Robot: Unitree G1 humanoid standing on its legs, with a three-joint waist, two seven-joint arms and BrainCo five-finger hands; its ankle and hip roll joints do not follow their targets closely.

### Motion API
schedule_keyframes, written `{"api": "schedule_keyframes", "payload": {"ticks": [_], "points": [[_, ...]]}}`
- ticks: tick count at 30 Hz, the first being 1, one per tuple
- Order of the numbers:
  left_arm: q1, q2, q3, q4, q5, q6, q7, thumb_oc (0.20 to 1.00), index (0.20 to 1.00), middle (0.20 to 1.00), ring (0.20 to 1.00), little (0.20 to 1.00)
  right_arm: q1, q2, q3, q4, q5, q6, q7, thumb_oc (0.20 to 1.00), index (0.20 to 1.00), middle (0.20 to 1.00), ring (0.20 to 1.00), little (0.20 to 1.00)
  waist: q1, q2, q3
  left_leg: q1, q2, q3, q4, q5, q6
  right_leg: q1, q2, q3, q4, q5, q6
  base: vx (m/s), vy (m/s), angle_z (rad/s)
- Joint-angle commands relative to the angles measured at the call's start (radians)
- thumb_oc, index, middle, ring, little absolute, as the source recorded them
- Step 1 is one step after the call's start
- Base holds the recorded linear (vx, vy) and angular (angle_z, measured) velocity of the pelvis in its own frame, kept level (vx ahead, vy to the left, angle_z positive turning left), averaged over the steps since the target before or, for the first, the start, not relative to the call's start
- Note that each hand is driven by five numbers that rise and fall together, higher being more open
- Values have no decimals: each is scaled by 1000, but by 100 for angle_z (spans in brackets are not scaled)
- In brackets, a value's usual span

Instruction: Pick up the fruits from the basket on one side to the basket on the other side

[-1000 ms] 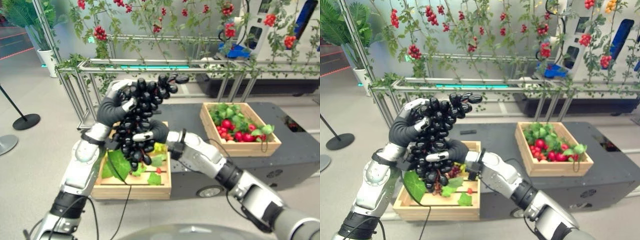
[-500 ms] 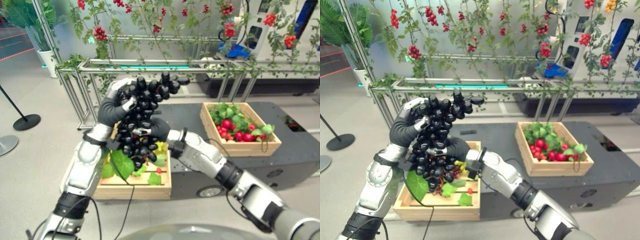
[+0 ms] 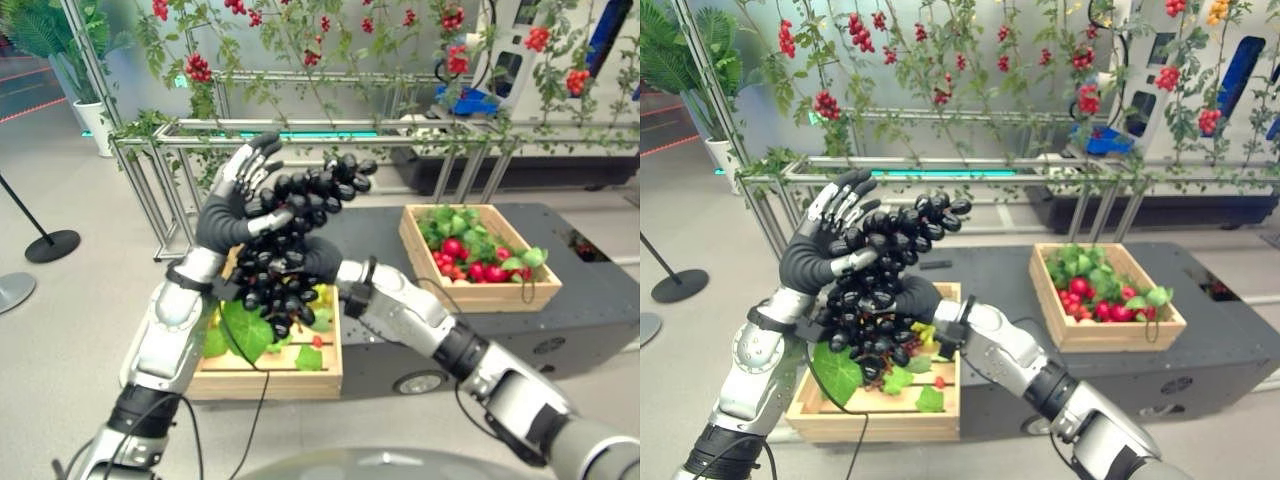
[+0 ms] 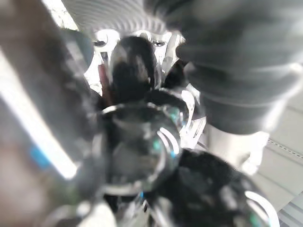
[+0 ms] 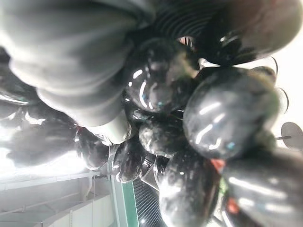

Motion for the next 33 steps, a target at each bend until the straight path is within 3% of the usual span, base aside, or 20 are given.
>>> {"api": "schedule_keyframes", "payload": {"ticks": [1,11,17,18,19,24,33], "points": [[-43,24,15,33,-108,-12,-50,1000,1000,1000,1000,1000,-18,17,-53,-129,45,-45,86,200,200,200,200,200,-7,-23,-26,-21,-72,22,51,-70,43,86,-48,-29,14,-68,123,-18,20,-5],[121,48,127,43,-187,-7,-137,1000,1000,1000,1000,1000,87,-169,-262,-176,57,-84,106,200,200,200,200,200,-15,-26,-30,-18,-73,32,64,-76,43,90,-55,-20,17,-67,129,-10,12,-3],[287,35,276,83,-178,-23,-140,1000,1000,1000,1000,1000,227,-271,-473,-214,73,-111,108,200,200,200,200,200,-12,-22,-23,-17,-75,39,64,-78,46,80,-58,-9,14,-58,135,-9,19,-6],[288,35,276,83,-177,-22,-140,1000,1000,1000,1000,1000,229,-271,-475,-216,73,-111,107,200,200,200,200,200,-12,-23,-26,-21,-77,39,64,-75,47,77,-60,-9,13,-55,135,17,29,-5],[352,13,347,90,-182,-25,-144,1000,1000,1000,1000,1000,309,-284,-594,-229,88,-124,105,200,200,200,200,200,-12,-20,-21,-16,-78,37,70,-84,50,80,-59,-6,15,-57,136,8,24,-3],[430,-5,452,118,-190,-22,-154,1000,1000,1000,1000,1000,436,-318,-778,-231,80,-145,88,200,200,200,200,200,-23,-23,-15,-28,-88,37,94,-96,56,75,-69,-1,19,-54,139,-8,25,-8],[438,-22,477,165,-183,-25,-156,1000,1000,1000,1000,1000,536,-361,-919,-183,38,-169,56,200,200,200,200,200,-55,-22,20,-59,-119,57,177,-144,71,43,-117,35,53,-35,154,-38,82,-11]]}}
